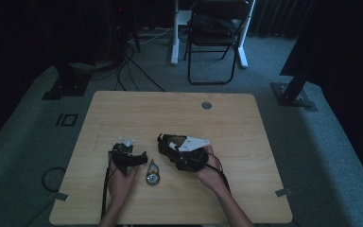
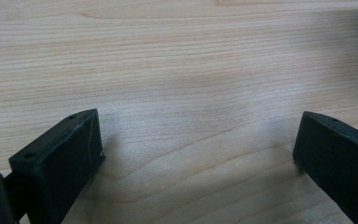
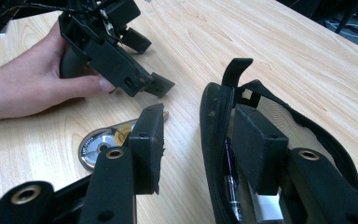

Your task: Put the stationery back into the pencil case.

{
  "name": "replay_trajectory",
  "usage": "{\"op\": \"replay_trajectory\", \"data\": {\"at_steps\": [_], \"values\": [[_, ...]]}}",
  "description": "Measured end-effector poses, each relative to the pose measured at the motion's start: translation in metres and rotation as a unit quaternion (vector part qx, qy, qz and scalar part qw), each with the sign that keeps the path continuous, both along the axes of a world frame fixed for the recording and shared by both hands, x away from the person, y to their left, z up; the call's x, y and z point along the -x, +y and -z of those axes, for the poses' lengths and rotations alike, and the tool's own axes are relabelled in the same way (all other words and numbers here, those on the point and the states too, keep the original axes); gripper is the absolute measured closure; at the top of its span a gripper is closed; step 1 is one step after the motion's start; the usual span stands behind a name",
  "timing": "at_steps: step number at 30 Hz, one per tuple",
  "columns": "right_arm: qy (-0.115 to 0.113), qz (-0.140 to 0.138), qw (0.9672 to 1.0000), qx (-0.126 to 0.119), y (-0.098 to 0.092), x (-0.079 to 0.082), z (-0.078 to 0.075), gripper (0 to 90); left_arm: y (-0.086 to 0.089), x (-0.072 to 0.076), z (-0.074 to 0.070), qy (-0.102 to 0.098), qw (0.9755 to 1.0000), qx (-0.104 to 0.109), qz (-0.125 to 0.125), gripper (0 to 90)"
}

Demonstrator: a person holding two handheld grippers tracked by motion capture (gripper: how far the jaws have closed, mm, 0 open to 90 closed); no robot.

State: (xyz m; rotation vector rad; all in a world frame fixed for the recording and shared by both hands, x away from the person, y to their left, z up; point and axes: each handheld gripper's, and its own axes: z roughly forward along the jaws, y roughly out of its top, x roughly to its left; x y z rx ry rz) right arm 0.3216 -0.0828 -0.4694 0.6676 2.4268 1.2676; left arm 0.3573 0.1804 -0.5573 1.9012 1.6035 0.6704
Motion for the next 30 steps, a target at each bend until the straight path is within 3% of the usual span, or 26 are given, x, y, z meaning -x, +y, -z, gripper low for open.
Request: {"op": "replay_trajectory", "data": {"at_steps": [14, 30], "values": [[0.005, -0.010, 0.9999, -0.008, 0.007, 0.005, 0.001, 51.9, 0.000, 0.000, 0.000, 0.000, 1.0000, 0.000, 0.000, 1.5], [0.009, -0.021, 0.9997, -0.001, 0.019, 0.012, 0.009, 50.6, 0.000, 0.000, 0.000, -0.001, 1.0000, 0.001, 0.000, 1.5]]}}
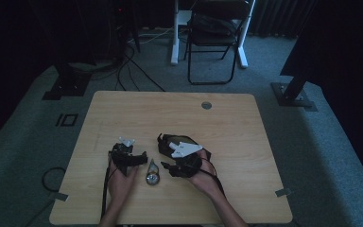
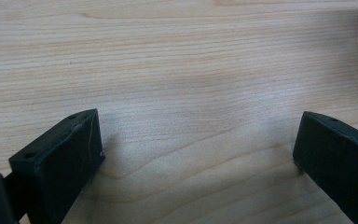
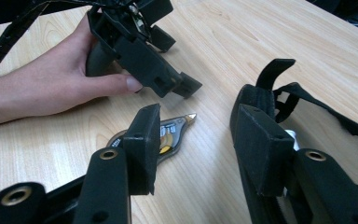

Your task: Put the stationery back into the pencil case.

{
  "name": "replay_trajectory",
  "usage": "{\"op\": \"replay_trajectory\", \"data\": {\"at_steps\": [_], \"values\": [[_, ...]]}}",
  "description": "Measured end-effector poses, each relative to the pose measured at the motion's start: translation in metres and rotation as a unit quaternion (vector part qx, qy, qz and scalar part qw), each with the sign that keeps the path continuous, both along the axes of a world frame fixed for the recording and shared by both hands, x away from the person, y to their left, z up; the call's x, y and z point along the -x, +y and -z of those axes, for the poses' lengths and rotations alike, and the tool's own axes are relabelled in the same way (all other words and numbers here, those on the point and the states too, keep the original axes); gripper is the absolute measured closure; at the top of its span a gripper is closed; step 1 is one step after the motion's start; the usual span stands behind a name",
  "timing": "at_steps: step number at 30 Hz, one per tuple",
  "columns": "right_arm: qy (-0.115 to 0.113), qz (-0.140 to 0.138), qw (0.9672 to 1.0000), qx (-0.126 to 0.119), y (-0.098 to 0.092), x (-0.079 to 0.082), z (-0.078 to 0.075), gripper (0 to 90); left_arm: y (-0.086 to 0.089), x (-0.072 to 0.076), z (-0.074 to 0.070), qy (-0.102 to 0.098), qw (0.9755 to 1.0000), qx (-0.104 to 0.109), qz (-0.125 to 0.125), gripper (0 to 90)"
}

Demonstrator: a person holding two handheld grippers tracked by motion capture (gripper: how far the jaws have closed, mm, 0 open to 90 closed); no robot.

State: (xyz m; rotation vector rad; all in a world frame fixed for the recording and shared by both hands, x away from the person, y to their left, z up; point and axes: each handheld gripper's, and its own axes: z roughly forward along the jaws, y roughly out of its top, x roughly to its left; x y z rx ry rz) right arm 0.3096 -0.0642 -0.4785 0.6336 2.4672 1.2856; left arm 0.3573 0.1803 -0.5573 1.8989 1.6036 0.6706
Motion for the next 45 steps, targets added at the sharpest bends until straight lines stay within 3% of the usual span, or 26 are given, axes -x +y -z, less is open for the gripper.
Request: {"op": "replay_trajectory", "data": {"at_steps": [15, 25, 45], "values": [[0.000, -0.010, 0.9998, 0.016, 0.015, 0.005, 0.011, 51.2, 0.000, 0.000, 0.000, 0.000, 1.0000, 0.000, 0.000, 1.5], [0.013, -0.007, 0.9998, 0.010, 0.022, 0.005, 0.017, 51.4, 0.000, 0.000, 0.000, 0.000, 1.0000, 0.000, 0.000, 1.5], [0.020, -0.002, 0.9998, 0.008, 0.032, 0.007, 0.028, 39.0, 0.000, 0.000, 0.000, 0.001, 1.0000, 0.000, 0.000, 1.5]]}}
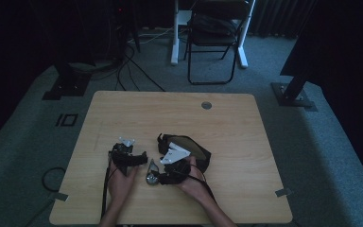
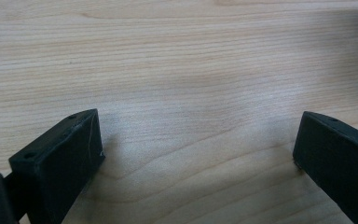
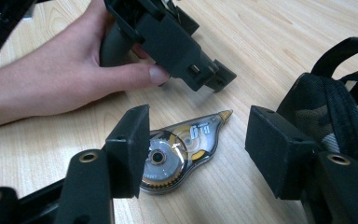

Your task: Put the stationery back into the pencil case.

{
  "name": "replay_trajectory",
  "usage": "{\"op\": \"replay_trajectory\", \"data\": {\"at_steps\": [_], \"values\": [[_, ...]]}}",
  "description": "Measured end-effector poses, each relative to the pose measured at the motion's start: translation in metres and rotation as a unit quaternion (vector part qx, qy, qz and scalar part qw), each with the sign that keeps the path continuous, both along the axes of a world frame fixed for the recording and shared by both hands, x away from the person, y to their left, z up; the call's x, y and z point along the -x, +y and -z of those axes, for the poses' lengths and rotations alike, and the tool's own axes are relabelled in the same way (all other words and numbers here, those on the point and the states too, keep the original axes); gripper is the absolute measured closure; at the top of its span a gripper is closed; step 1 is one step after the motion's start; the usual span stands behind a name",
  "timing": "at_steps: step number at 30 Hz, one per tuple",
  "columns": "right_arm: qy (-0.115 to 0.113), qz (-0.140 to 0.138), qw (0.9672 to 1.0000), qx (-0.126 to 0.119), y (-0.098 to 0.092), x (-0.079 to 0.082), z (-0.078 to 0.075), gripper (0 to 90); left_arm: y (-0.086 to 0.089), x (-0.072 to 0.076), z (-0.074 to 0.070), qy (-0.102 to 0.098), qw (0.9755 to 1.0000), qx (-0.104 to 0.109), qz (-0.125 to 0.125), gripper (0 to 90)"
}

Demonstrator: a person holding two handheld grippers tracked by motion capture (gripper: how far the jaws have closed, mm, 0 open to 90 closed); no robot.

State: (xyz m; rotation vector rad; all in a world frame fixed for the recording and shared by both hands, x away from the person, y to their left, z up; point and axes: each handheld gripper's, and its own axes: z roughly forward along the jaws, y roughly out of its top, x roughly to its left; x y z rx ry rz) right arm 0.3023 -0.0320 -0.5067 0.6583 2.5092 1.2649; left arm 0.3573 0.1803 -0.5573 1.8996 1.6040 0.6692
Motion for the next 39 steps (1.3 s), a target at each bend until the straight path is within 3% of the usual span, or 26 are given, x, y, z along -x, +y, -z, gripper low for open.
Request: {"op": "replay_trajectory", "data": {"at_steps": [11, 21, 39], "values": [[-0.001, 0.011, 0.9999, 0.012, 0.008, -0.003, 0.013, 30.9, 0.000, 0.000, 0.000, 0.000, 1.0000, 0.000, 0.000, 1.5], [-0.006, 0.024, 0.9995, 0.017, 0.017, -0.004, 0.022, 31.7, 0.000, 0.000, 0.000, 0.000, 1.0000, 0.000, 0.000, 1.5], [0.009, 0.028, 0.9991, 0.029, 0.038, -0.009, 0.039, 28.0, 0.000, 0.000, 0.000, 0.000, 1.0000, 0.000, 0.000, 1.5]]}}
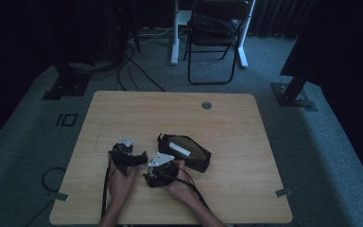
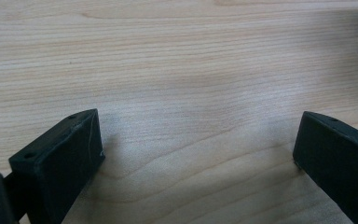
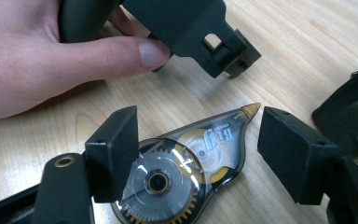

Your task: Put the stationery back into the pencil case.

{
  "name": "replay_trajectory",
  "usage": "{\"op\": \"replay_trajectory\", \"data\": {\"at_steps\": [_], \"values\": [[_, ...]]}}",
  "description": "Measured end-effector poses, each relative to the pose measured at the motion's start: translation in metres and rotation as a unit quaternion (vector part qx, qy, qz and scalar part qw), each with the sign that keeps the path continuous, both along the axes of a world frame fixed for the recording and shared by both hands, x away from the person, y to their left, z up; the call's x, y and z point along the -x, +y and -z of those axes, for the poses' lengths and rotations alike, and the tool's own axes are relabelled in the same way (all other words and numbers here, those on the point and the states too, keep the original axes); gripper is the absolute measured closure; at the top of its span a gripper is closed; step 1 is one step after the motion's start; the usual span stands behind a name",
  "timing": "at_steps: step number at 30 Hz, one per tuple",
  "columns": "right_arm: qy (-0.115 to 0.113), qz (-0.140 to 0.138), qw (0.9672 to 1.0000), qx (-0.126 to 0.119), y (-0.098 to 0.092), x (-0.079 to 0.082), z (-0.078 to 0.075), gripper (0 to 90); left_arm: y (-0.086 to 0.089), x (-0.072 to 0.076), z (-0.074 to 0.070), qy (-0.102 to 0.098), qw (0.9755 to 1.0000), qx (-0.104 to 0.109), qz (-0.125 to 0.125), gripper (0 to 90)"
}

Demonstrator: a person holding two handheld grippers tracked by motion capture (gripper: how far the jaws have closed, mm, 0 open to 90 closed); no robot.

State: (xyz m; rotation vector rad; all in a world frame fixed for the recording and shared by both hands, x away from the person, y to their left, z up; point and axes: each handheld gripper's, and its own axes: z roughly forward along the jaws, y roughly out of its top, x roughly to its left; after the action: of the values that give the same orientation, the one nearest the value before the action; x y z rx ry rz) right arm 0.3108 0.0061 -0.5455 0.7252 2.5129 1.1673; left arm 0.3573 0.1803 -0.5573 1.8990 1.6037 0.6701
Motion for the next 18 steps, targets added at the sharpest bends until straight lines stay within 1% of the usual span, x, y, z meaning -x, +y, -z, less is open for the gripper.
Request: {"op": "replay_trajectory", "data": {"at_steps": [2, 9, 13, 14, 18], "values": [[0.003, 0.001, 1.0000, -0.002, 0.0012, -0.0011, 0.0009, 26.5, 0.0000, 0.0000, 0.0000, 0.000, 1.0000, 0.000, 0.000, 1.5], [0.006, 0.000, 1.0000, 0.007, 0.0073, -0.0017, 0.0042, 25.6, 0.0000, 0.0000, 0.0000, 0.000, 1.0000, 0.000, 0.000, 1.5], [0.008, 0.004, 0.9999, 0.013, 0.0072, -0.0029, 0.0059, 28.1, 0.0000, 0.0000, 0.0001, 0.000, 1.0000, 0.000, 0.000, 1.5], [0.012, 0.007, 0.9998, 0.012, 0.0046, -0.0034, 0.0064, 30.3, 0.0000, 0.0000, 0.0000, 0.000, 1.0000, 0.000, 0.000, 1.5], [0.015, 0.008, 0.9998, 0.013, -0.0003, -0.0015, 0.0066, 32.9, 0.0000, 0.0000, 0.0000, 0.000, 1.0000, 0.000, 0.000, 1.5]]}}
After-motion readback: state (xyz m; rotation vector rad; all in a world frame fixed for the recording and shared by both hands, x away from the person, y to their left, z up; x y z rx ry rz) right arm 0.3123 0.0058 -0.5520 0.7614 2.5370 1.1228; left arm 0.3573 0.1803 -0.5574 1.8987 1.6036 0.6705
